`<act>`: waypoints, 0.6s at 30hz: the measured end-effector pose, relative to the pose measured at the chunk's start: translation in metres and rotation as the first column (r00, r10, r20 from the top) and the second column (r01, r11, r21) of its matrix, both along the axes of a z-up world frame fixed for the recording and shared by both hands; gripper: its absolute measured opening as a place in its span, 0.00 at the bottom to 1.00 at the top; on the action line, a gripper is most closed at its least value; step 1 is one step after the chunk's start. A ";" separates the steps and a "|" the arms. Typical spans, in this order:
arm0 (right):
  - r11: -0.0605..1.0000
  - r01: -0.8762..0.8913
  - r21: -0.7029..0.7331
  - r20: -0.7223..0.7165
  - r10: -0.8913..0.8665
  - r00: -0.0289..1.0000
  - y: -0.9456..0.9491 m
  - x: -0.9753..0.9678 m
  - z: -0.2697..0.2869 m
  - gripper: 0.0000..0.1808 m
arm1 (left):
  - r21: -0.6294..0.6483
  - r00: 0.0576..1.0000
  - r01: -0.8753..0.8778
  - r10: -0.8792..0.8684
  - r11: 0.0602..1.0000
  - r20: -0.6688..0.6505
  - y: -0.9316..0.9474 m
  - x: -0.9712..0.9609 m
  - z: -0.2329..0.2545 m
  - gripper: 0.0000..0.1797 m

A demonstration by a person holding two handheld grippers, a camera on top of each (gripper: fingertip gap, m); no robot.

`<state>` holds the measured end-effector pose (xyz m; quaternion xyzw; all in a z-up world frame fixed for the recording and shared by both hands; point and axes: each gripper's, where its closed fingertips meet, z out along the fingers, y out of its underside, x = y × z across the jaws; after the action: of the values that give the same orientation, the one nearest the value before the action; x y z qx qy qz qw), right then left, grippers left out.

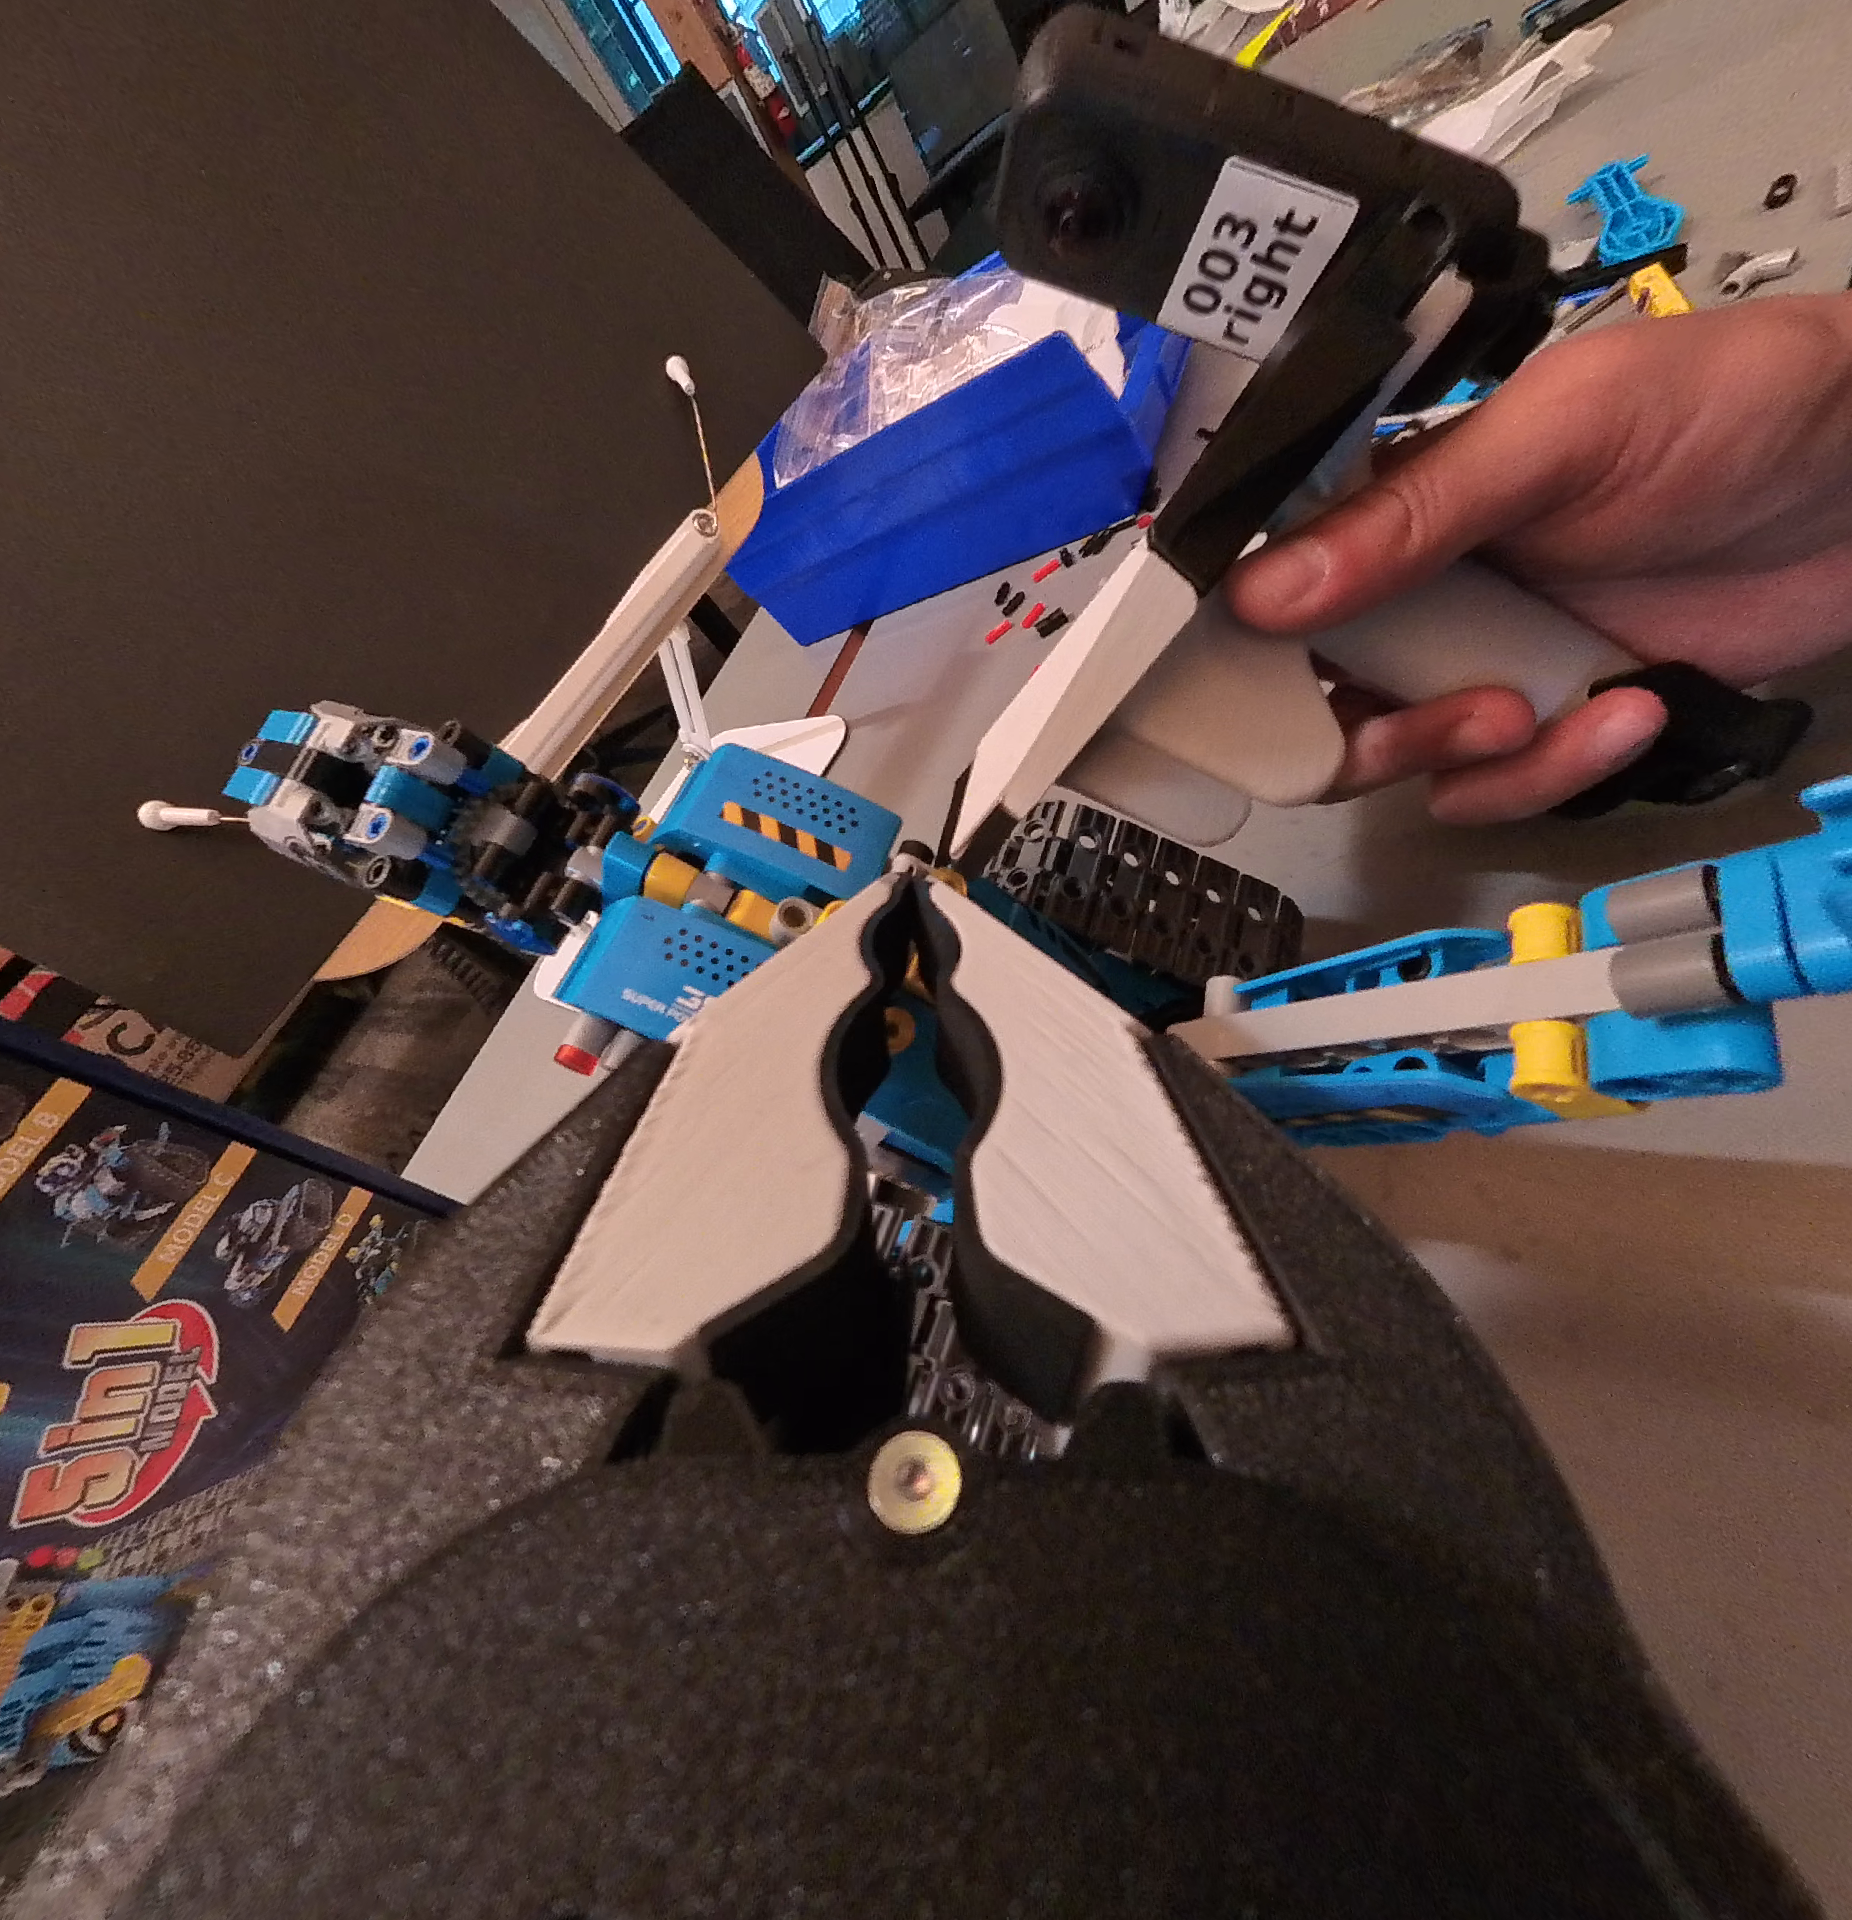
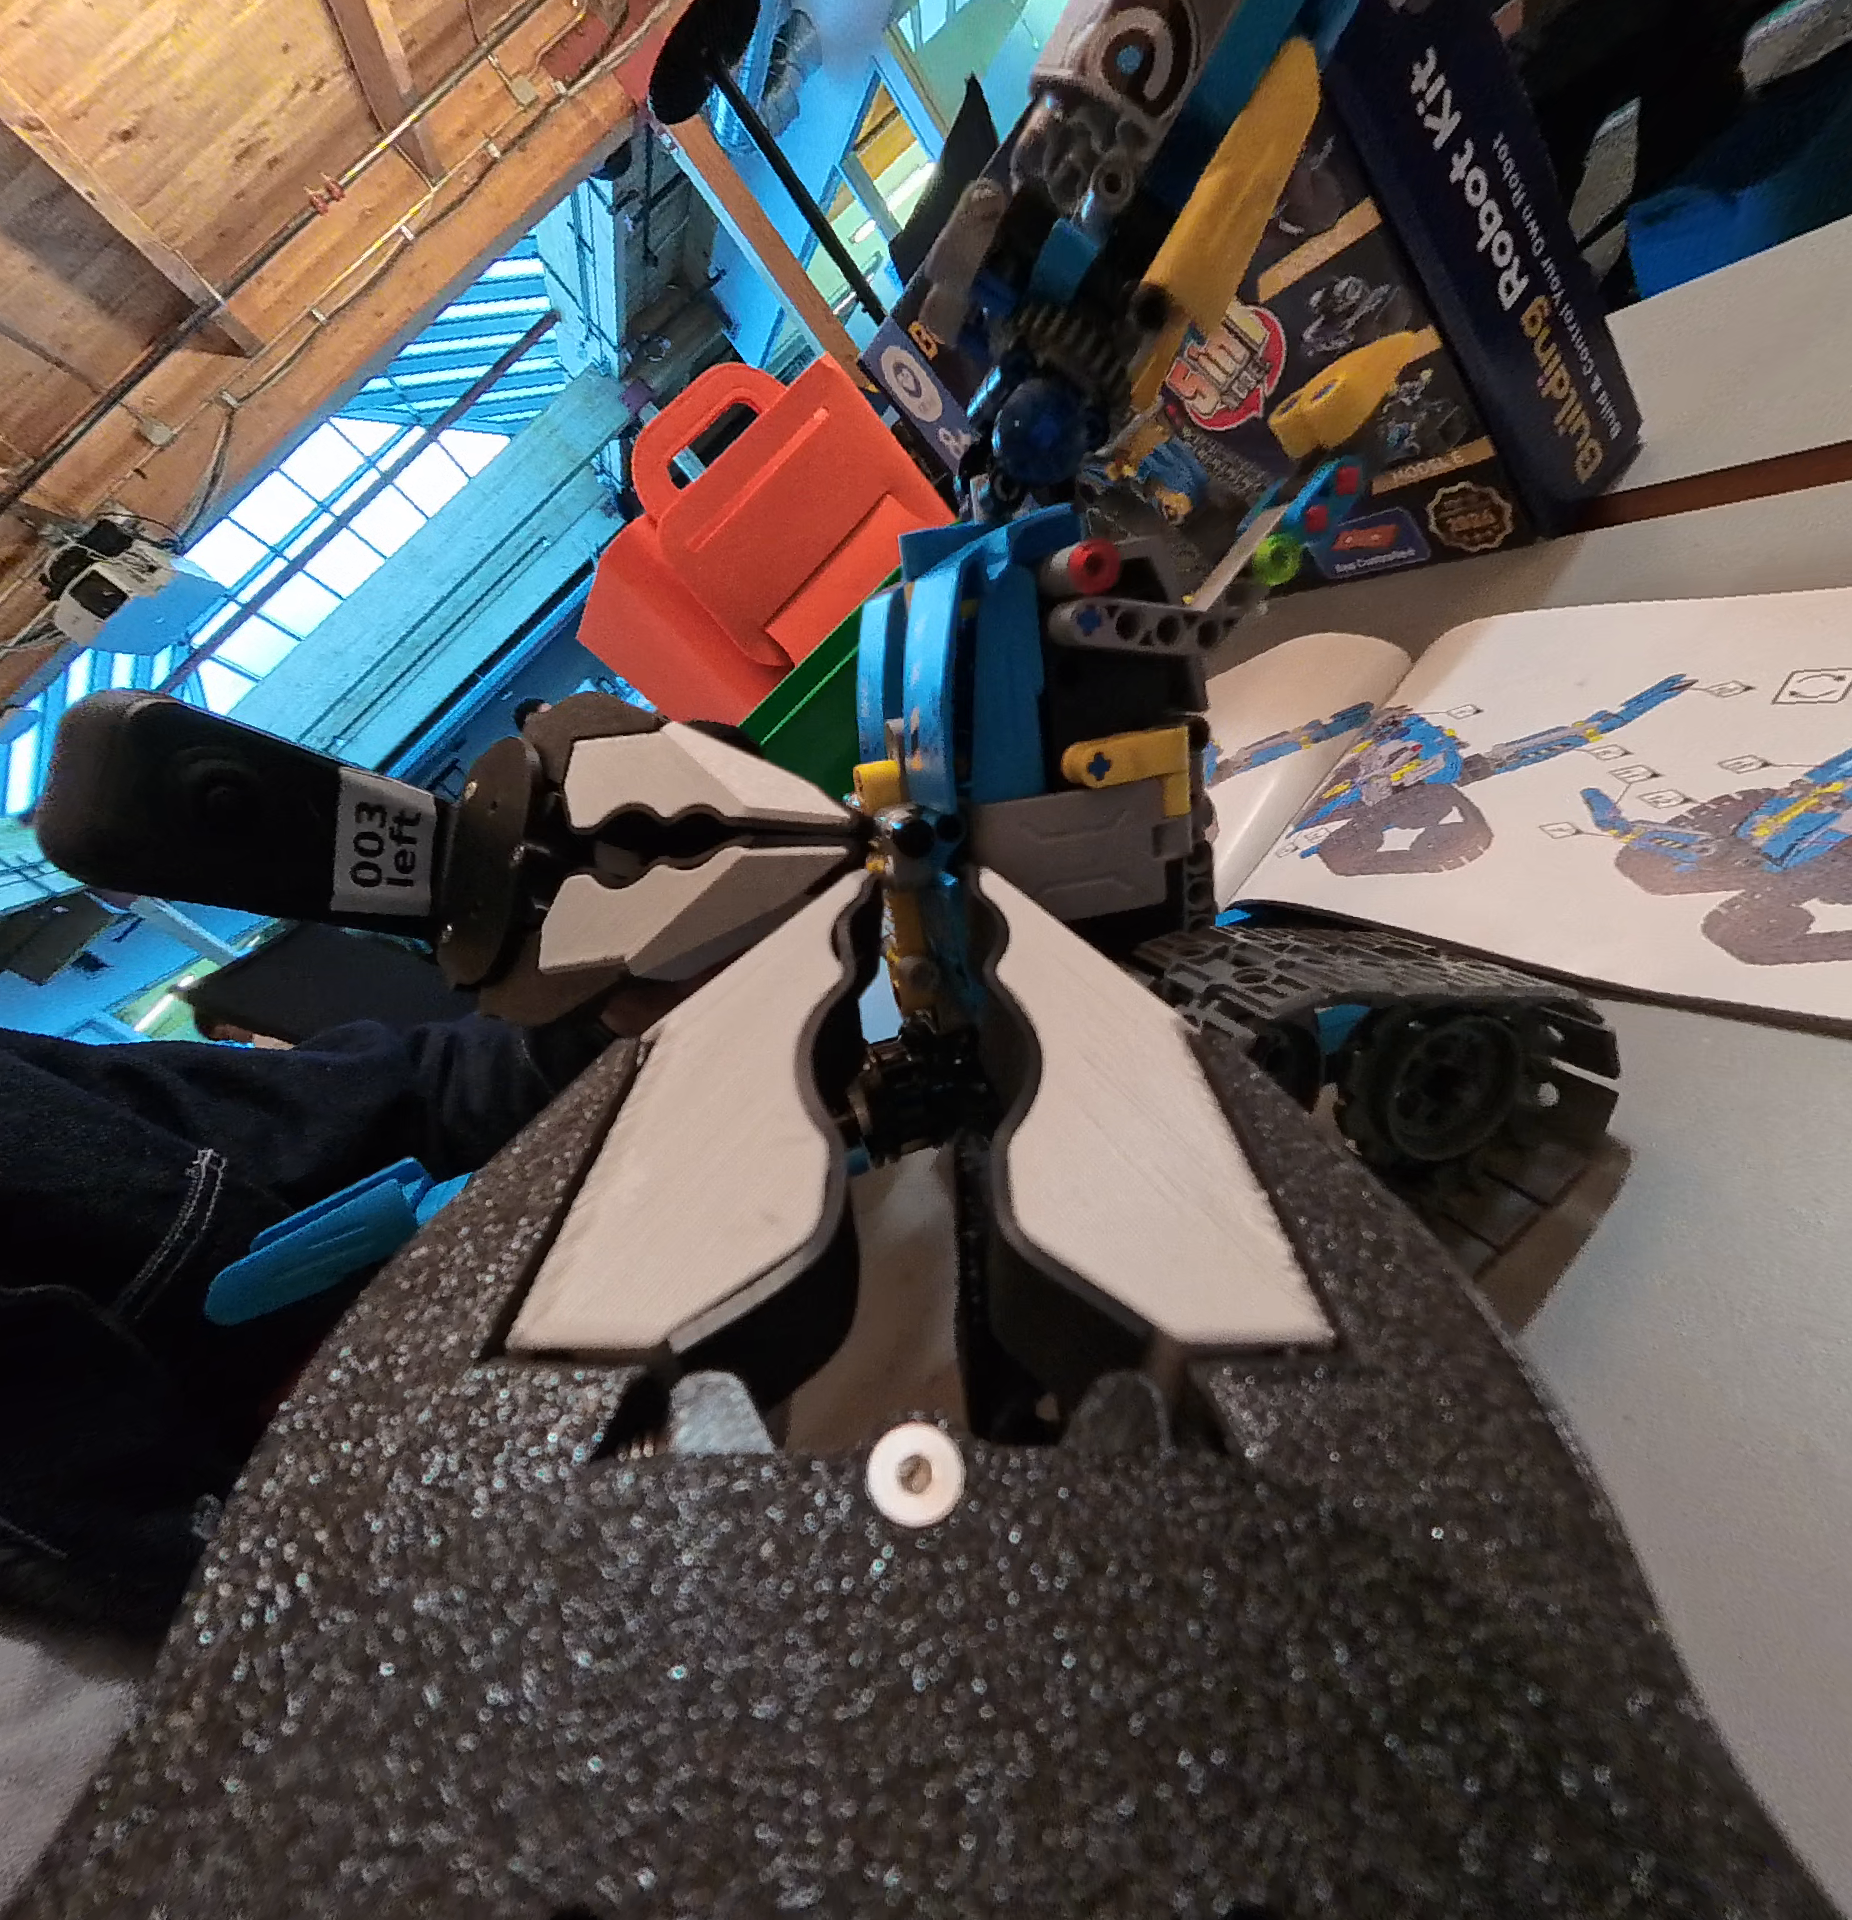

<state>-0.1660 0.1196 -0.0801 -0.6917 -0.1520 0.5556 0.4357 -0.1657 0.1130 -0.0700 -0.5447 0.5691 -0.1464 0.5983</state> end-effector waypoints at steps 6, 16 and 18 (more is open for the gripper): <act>0.999 0.035 0.032 0.067 -0.037 0.997 0.003 0.001 -0.004 0.02 | 0.056 0.999 -0.010 0.012 0.998 -0.030 0.001 -0.001 0.000 0.00; 1.000 0.012 0.025 0.055 -0.013 0.998 0.000 0.001 -0.003 0.04 | 0.061 1.000 -0.020 0.022 0.998 -0.020 0.000 0.000 0.001 0.00; 1.000 0.003 0.020 0.052 -0.004 0.999 -0.001 0.001 -0.003 0.05 | 0.062 0.999 -0.021 0.022 0.998 -0.023 0.001 0.000 0.000 0.00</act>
<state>-0.1650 0.1188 -0.0826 -0.7017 -0.1677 0.5350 0.4395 -0.1654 0.1135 -0.0696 -0.5339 0.5744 -0.1160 0.6096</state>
